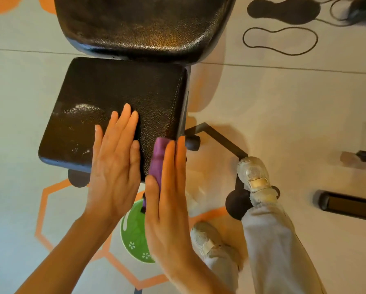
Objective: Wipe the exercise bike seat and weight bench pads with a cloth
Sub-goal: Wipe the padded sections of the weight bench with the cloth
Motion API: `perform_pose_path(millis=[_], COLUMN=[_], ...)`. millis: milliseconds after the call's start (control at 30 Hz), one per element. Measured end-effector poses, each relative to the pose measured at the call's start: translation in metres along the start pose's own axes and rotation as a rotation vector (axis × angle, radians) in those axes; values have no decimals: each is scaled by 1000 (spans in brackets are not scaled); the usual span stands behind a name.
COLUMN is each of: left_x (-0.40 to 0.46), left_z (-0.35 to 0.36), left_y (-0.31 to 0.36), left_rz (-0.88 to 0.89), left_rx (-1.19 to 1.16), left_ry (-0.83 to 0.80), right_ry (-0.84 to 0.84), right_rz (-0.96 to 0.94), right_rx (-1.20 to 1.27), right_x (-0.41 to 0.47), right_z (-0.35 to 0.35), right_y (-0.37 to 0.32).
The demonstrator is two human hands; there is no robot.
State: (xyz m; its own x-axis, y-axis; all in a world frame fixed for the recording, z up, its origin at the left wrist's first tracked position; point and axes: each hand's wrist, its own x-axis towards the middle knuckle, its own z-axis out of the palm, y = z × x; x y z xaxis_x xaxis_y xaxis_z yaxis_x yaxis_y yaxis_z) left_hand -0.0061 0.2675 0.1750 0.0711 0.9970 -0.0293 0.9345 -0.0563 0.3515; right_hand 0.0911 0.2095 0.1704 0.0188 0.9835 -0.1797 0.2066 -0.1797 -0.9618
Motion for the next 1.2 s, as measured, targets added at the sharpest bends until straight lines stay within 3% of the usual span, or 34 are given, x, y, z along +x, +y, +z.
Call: perform_pose_path(millis=[167, 267, 367, 467, 533, 600, 667, 767, 833, 967, 1033, 1200], left_x=[-2, -6, -15, -20, -22, -23, -24, -24, -23, -23, -23, -22], left_z=[-2, -6, -11, -17, -19, -18, -16, -16, -16, -16, -16, -18], left_y=[-1, -8, -26, -51, -66, -74, -75, -71, -69, -70, -72, -72], left_rz=[6, -43, -149, -279, -342, -357, -361, -367, -379, -390, -379, -383], left_rx=[-77, -120, -123, -96, -82, -89, -105, -116, -125, -138, -134, -180], left_ry=[25, 80, 153, 207, 226, 230, 235, 256, 252, 242, 243, 234], right_ry=[140, 54, -132, -216, -181, -140, -128, -333, -414, -208, -164, -477], right_rz=[-51, -99, -269, -369, -359, -295, -304, -420, -481, -350, -255, -475], right_rx=[-319, -504, -745, -872, -998, -1048, -1063, -1061, -1038, -1078, -1046, -1058], right_x=[142, 96, 15, 73, 134, 153, 112, 26, 42, 158, 156, 35], right_z=[-15, -9, -14, -15, -8, 2, 8, 1, -2, 28, 41, 21], right_y=[5, 4, 2, -3, -14, -18, -18, -18, -16, -30, -30, -28])
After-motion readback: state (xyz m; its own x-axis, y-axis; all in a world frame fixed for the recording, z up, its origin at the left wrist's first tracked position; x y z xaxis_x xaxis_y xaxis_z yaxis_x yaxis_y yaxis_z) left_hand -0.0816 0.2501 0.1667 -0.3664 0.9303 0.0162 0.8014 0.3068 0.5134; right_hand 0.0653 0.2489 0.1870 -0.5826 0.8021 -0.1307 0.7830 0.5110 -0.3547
